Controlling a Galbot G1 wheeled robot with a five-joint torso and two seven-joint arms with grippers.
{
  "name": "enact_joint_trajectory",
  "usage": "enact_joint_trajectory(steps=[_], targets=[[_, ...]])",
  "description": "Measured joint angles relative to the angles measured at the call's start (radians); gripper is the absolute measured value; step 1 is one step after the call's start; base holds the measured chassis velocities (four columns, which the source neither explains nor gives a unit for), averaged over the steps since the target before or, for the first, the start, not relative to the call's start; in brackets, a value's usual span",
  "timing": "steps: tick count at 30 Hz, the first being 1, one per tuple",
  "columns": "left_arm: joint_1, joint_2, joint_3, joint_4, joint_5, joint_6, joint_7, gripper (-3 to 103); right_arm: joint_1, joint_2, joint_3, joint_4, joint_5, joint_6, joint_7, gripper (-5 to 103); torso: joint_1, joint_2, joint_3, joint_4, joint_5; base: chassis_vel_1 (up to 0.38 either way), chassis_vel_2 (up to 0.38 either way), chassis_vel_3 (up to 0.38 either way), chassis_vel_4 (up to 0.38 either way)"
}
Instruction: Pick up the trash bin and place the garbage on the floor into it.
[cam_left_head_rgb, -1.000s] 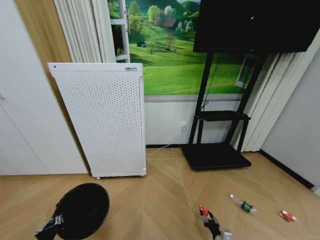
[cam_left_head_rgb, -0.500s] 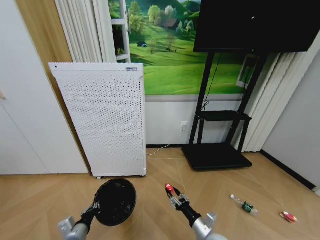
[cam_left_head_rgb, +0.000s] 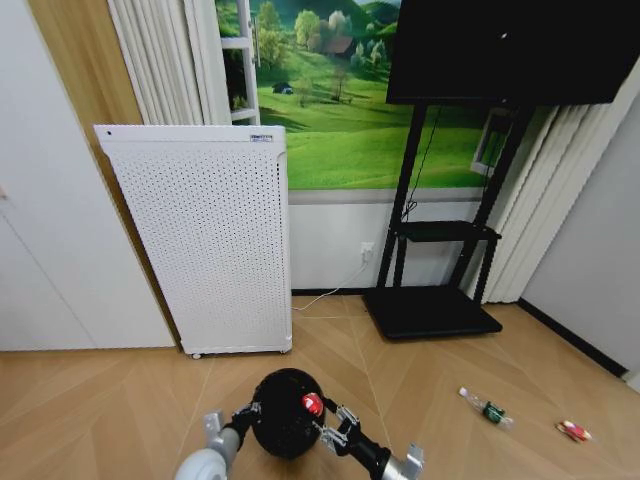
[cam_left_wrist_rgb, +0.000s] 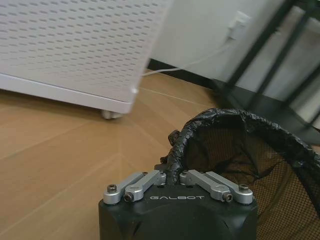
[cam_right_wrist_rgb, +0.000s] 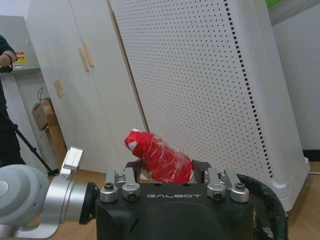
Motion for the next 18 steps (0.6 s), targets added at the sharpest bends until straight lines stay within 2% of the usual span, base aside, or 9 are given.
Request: enact_joint_trajectory(steps=[2, 7, 9, 10, 12, 15, 16, 17, 18], targets=[[0.006, 0.014, 0.005, -0.009, 0.034, -0.007, 0.072, 6, 0.006, 0.013, -0.002, -0.028, -0.033, 0.02, -0.005, 55, 0.0, 0.0, 0.0, 0.0, 0.0, 0.0, 0.0, 0.0, 0.0], [0.051, 0.028, -0.036, -0.044, 0.042, -0.014, 0.111, 6, -0.006, 0.027, 0.011, -0.035, -0.056, 0.019, -0.009, 52, 0.0, 0.0, 0.0, 0.0003, -0.0001, 0.0, 0.0, 0.0, 0.0], [0.072, 0.021, -0.063, -0.052, 0.046, -0.016, 0.111, 6, -0.014, 0.034, 0.009, -0.028, -0.063, 0.017, -0.009, 63, 0.0, 0.0, 0.0, 0.0003, -0.0001, 0.0, 0.0, 0.0, 0.0], [0.072, 0.021, -0.063, -0.052, 0.046, -0.016, 0.111, 6, -0.014, 0.034, 0.009, -0.028, -0.063, 0.017, -0.009, 63, 0.0, 0.0, 0.0, 0.0003, -0.0001, 0.0, 0.0, 0.0, 0.0], [0.089, 0.006, -0.083, -0.064, 0.042, -0.016, 0.109, 6, -0.012, 0.048, 0.0, -0.029, -0.081, 0.018, 0.006, 74, 0.0, 0.0, 0.0, 0.0001, -0.0002, 0.0, 0.0, 0.0, 0.0], [0.096, 0.002, -0.09, -0.067, 0.046, -0.017, 0.109, 6, -0.009, 0.059, -0.004, -0.031, -0.091, 0.023, 0.015, 79, 0.0, 0.0, 0.0, 0.0001, -0.0003, 0.0, 0.0, 0.0, 0.0], [0.107, -0.005, -0.101, -0.067, 0.05, -0.017, 0.102, 6, -0.012, 0.077, -0.008, -0.031, -0.1, 0.036, 0.027, 90, 0.0, 0.0, 0.0, 0.0001, -0.0002, 0.0, 0.0, 0.0, 0.0], [0.138, -0.015, -0.148, -0.089, 0.031, -0.009, 0.047, 6, -0.028, 0.115, -0.007, -0.018, -0.105, 0.076, 0.095, 98, 0.0, 0.0, 0.0, -0.0002, -0.0003, 0.0, 0.0, 0.0, 0.0], [0.138, -0.015, -0.148, -0.089, 0.031, -0.009, 0.047, 6, -0.028, 0.115, -0.007, -0.018, -0.105, 0.076, 0.095, 98, 0.0, 0.0, 0.0, -0.0002, -0.0003, 0.0, 0.0, 0.0, 0.0]])
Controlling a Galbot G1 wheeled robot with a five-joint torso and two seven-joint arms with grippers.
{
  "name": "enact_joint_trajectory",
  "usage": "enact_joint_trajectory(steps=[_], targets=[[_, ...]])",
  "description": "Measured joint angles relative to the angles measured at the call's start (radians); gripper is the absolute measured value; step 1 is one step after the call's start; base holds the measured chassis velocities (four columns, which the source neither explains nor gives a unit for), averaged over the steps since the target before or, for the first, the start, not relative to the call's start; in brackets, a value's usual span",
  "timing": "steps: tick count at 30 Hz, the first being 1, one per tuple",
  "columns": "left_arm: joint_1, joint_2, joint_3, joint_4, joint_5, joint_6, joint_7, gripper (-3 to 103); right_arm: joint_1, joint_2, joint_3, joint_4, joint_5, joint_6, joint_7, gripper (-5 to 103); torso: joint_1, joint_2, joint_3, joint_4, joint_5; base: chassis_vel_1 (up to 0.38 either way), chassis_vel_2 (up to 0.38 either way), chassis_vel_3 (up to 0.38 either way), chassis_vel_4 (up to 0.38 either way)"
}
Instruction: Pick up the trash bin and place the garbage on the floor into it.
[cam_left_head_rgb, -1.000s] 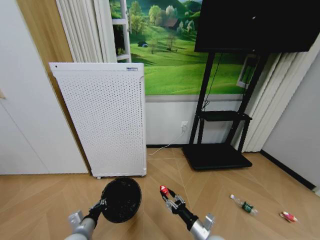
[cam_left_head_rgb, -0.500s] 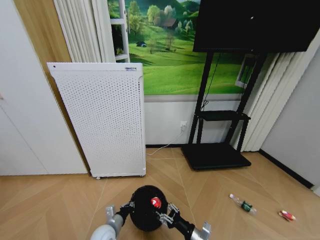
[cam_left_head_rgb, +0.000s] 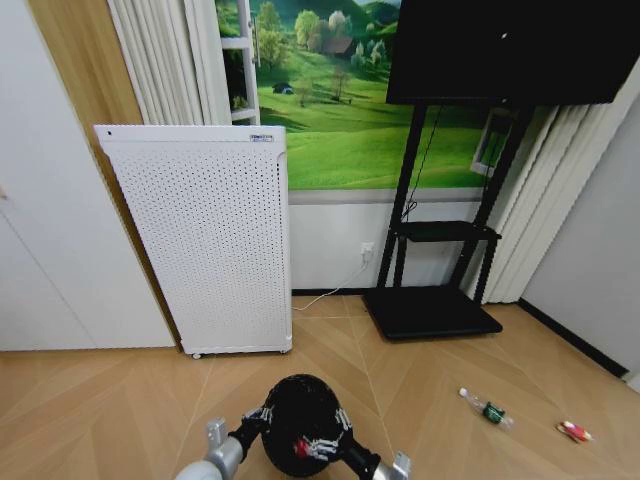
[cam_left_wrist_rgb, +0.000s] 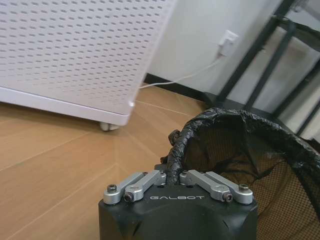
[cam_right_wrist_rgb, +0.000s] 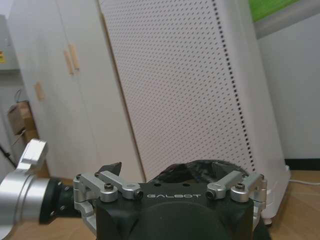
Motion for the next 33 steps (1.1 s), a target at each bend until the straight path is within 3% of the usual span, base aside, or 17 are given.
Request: enact_joint_trajectory(steps=[2, 4, 5, 8, 11, 16, 23, 33], targets=[[0.022, -0.004, -0.042, -0.018, -0.01, 0.008, -0.036, 6, -0.008, 0.009, 0.01, 0.011, 0.007, 0.002, 0.028, 100, 0.0, 0.0, 0.0, 0.0001, -0.0001, 0.0, 0.0, 0.0, 0.0], [0.097, -0.013, -0.165, -0.068, -0.001, 0.028, -0.085, 6, -0.02, 0.012, 0.047, 0.028, 0.014, -0.009, 0.052, 100, 0.0, 0.0, 0.0, 0.0004, 0.0001, 0.0, 0.0, 0.0, 0.0], [0.097, -0.013, -0.165, -0.068, -0.001, 0.028, -0.085, 6, -0.02, 0.012, 0.047, 0.028, 0.014, -0.009, 0.052, 100, 0.0, 0.0, 0.0, 0.0004, 0.0001, 0.0, 0.0, 0.0, 0.0], [0.239, -0.038, -0.318, -0.142, 0.012, 0.04, -0.101, 6, -0.039, 0.016, 0.105, 0.039, 0.01, -0.028, 0.074, 100, 0.0, 0.0, 0.0, 0.0009, 0.0002, 0.0, 0.0, 0.0, 0.0], [0.286, -0.061, -0.369, -0.168, 0.012, 0.039, -0.121, 6, -0.071, 0.035, 0.149, 0.046, 0.001, -0.024, 0.076, 100, 0.0, 0.0, 0.0, 0.0017, 0.0004, 0.0, 0.0, 0.0, 0.0], [0.294, -0.052, -0.371, -0.165, 0.023, 0.027, -0.163, 6, -0.138, 0.081, 0.204, 0.058, -0.018, -0.002, 0.083, 100, 0.0, 0.0, 0.0, -0.0007, -0.0001, -0.022, -0.021, 0.012, 0.012], [0.297, -0.062, -0.397, -0.18, -0.009, 0.018, -0.215, 6, -0.145, 0.103, 0.206, 0.058, -0.051, 0.0, 0.124, 100, 0.0, 0.0, 0.0, 0.0003, 0.0001, -0.151, -0.132, 0.12, 0.134], [0.318, -0.06, -0.387, -0.205, -0.014, 0.017, -0.223, 6, -0.12, 0.093, 0.21, 0.032, -0.05, -0.001, 0.15, 100, 0.0, 0.0, 0.0, 0.0002, 0.0005, -0.24, -0.225, 0.233, 0.235]])
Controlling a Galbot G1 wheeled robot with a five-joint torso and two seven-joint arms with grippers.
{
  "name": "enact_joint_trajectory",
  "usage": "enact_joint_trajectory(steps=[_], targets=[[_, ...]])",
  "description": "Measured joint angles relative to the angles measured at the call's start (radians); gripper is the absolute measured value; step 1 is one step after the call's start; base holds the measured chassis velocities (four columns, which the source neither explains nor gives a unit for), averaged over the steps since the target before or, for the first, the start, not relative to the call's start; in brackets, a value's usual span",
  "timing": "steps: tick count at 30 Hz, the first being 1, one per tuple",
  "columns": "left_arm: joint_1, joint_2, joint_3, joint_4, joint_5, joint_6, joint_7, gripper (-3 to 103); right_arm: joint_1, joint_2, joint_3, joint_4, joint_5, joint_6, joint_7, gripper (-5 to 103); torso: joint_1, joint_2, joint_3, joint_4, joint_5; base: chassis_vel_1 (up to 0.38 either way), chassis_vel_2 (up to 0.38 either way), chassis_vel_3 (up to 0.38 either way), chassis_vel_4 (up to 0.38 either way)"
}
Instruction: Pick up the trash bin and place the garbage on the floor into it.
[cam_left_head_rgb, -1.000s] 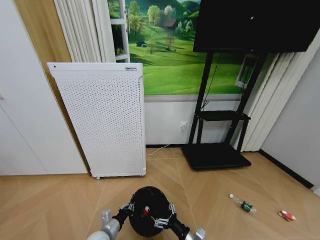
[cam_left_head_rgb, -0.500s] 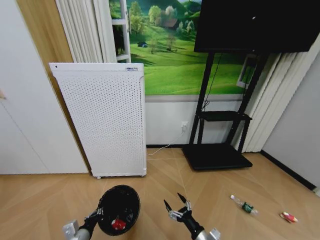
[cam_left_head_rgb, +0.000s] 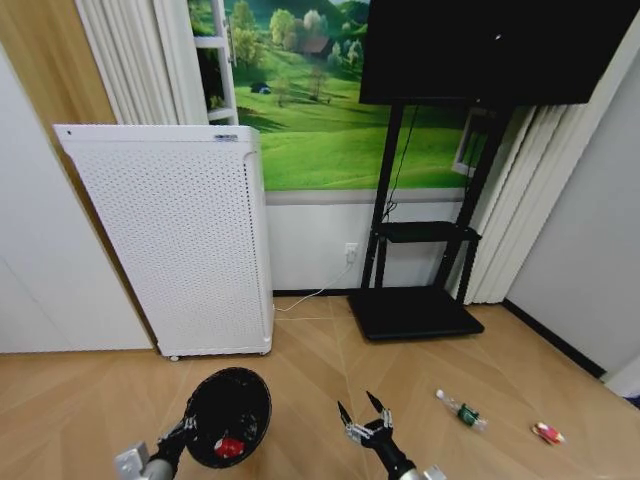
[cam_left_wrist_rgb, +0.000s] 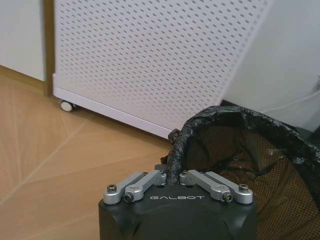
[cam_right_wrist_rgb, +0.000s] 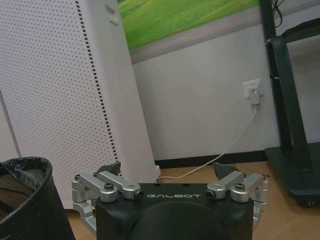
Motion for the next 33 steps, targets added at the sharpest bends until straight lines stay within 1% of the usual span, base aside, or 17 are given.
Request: enact_joint_trajectory(steps=[1, 3, 4, 8, 10, 12, 14, 15, 16, 17, 18, 19, 21, 22, 24, 30, 33], targets=[[0.009, 0.004, 0.005, 0.0, 0.006, 0.0, 0.002, 6, 0.008, -0.003, -0.002, -0.006, 0.002, -0.001, 0.002, 100, 0.0, 0.0, 0.0, -0.0002, -0.0015, -0.294, -0.304, 0.283, 0.286], [0.013, 0.005, 0.007, -0.001, 0.009, 0.0, 0.003, 6, 0.019, -0.005, -0.004, -0.011, 0.004, -0.002, 0.004, 100, 0.0, 0.0, 0.0, 0.0007, 0.0002, -0.298, -0.311, 0.307, 0.313], [0.011, 0.004, 0.007, -0.002, 0.01, 0.0, 0.003, 6, 0.027, -0.007, -0.006, -0.017, 0.001, -0.008, 0.009, 100, 0.0, 0.0, 0.0, -0.0002, 0.0002, -0.33, -0.318, 0.375, 0.357], [0.006, 0.0, 0.008, 0.0, 0.009, 0.0, 0.004, 6, 0.044, -0.009, -0.011, -0.024, -0.002, -0.017, 0.021, 100, 0.0, 0.0, 0.0, 0.0001, -0.0014, -0.341, -0.349, 0.368, 0.36], [0.006, -0.002, 0.007, 0.002, 0.008, -0.001, 0.004, 6, 0.065, -0.012, -0.02, -0.035, -0.003, -0.025, 0.036, 100, 0.0, 0.0, 0.0, 0.0004, 0.0006, -0.368, -0.349, 0.365, 0.368], [0.006, -0.003, 0.005, 0.003, 0.008, -0.001, 0.004, 6, 0.072, -0.014, -0.023, -0.039, -0.003, -0.027, 0.041, 100, 0.0, 0.0, 0.0, 0.0, 0.0008, -0.368, -0.357, 0.395, 0.373], [0.007, -0.006, 0.001, 0.005, 0.007, -0.001, 0.005, 6, 0.1, -0.022, -0.03, -0.06, -0.003, -0.028, 0.054, 100, 0.0, 0.0, 0.0, 0.0002, -0.0016, -0.374, -0.358, 0.338, 0.358], [0.008, -0.008, -0.005, 0.006, 0.007, -0.001, 0.005, 6, 0.117, -0.026, -0.032, -0.075, -0.008, -0.033, 0.056, 100, 0.0, 0.0, 0.0, 0.0, 0.0005, -0.337, -0.359, 0.343, 0.345], [0.008, -0.008, -0.005, 0.006, 0.007, -0.001, 0.005, 6, 0.117, -0.026, -0.032, -0.075, -0.008, -0.033, 0.056, 100, 0.0, 0.0, 0.0, 0.0, 0.0005, -0.337, -0.359, 0.343, 0.345], [0.006, -0.017, -0.031, 0.007, 0.003, -0.003, 0.004, 6, 0.17, -0.032, -0.032, -0.119, -0.027, -0.043, 0.079, 100, 0.0, 0.0, 0.0, -0.0002, -0.0014, -0.307, -0.262, 0.238, 0.297], [0.006, -0.017, -0.031, 0.007, 0.003, -0.003, 0.004, 6, 0.17, -0.032, -0.032, -0.119, -0.027, -0.043, 0.079, 100, 0.0, 0.0, 0.0, -0.0002, -0.0014, -0.307, -0.262, 0.238, 0.297], [0.01, -0.026, -0.069, 0.006, -0.007, -0.002, 0.004, 6, 0.227, -0.035, -0.038, -0.179, -0.053, -0.058, 0.131, 100, 0.0, 0.0, 0.0, 0.0006, 0.0005, -0.236, -0.262, 0.194, 0.236], [0.017, -0.03, -0.118, 0.009, -0.011, -0.004, 0.002, 6, 0.288, -0.047, -0.033, -0.238, -0.111, -0.129, 0.204, 100, 0.0, 0.0, 0.0, 0.0001, 0.0001, -0.066, -0.131, 0.136, 0.132], [0.017, -0.03, -0.118, 0.009, -0.011, -0.004, 0.002, 6, 0.288, -0.047, -0.033, -0.238, -0.111, -0.129, 0.204, 100, 0.0, 0.0, 0.0, 0.0001, 0.0001, -0.066, -0.097, 0.077, 0.132], [0.028, -0.031, -0.17, 0.011, -0.027, -0.004, 0.004, 5, 0.338, -0.089, -0.03, -0.307, -0.164, -0.199, 0.245, 100, 0.0, 0.0, 0.0, -0.0005, -0.0004, -0.021, -0.05, 0.009, -0.022], [0.046, -0.018, -0.246, 0.052, -0.044, -0.003, 0.023, 5, 0.403, -0.166, -0.05, -0.453, -0.284, -0.213, 0.2, 100, 0.0, 0.0, 0.0, 0.0001, -0.0006, 0.048, 0.072, -0.035, -0.058], [0.044, -0.015, -0.275, 0.093, -0.044, 0.002, 0.026, 5, 0.44, -0.164, -0.072, -0.513, -0.308, -0.22, 0.179, 100, 0.0, 0.0, 0.0, 0.0001, -0.0007, 0.037, 0.033, -0.03, -0.016]])
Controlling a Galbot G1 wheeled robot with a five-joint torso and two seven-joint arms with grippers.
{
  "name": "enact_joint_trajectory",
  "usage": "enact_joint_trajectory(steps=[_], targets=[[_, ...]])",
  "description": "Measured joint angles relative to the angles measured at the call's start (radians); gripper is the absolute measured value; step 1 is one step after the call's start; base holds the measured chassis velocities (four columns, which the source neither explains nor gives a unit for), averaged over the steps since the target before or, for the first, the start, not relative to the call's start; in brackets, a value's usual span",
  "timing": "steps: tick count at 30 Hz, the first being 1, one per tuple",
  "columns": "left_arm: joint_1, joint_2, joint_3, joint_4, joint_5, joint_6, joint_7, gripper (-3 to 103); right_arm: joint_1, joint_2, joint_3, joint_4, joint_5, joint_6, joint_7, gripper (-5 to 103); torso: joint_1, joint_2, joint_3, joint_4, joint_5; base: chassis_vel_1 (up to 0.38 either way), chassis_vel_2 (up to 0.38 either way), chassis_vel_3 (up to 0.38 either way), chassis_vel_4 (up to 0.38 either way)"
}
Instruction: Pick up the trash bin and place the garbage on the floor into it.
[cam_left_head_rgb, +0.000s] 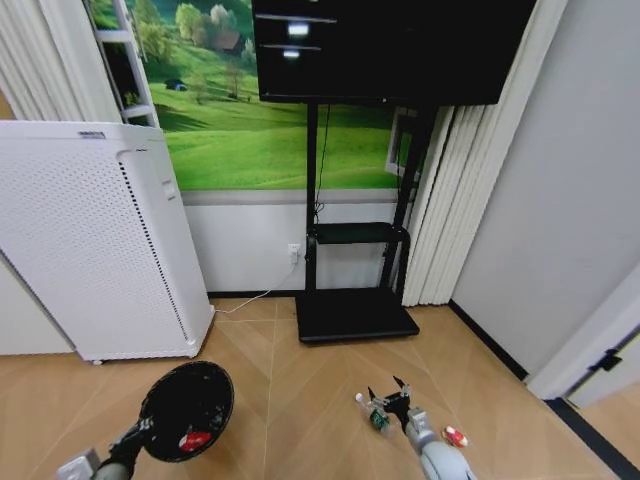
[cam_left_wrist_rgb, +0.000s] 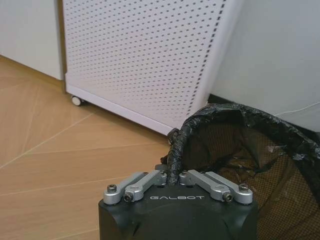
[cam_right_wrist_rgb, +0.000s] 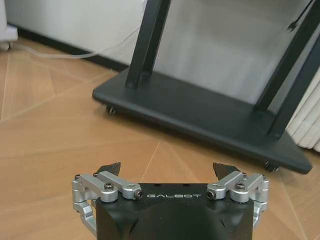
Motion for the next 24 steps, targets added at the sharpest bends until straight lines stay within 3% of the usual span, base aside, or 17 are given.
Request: enact_joint_trajectory(steps=[11, 17, 24], targets=[[0.007, -0.009, -0.021, 0.017, 0.002, -0.003, 0.01, 5, 0.098, 0.054, -0.096, -0.181, -0.009, 0.019, -0.021, 100, 0.0, 0.0, 0.0, -0.0001, 0.0003, 0.0, 0.0, 0.0, 0.0], [0.011, -0.005, -0.018, 0.007, 0.003, -0.006, 0.016, 5, 0.199, 0.071, -0.133, -0.372, -0.039, -0.006, -0.06, 100, 0.0, 0.0, 0.0, 0.0, 0.0002, 0.0, 0.0, 0.0, 0.0], [0.007, 0.005, -0.019, 0.004, -0.001, -0.01, 0.015, 5, 0.261, 0.106, -0.144, -0.504, -0.086, 0.003, -0.04, 100, 0.0, 0.0, 0.0, 0.0001, 0.0002, 0.0, 0.0, 0.0, 0.0]])
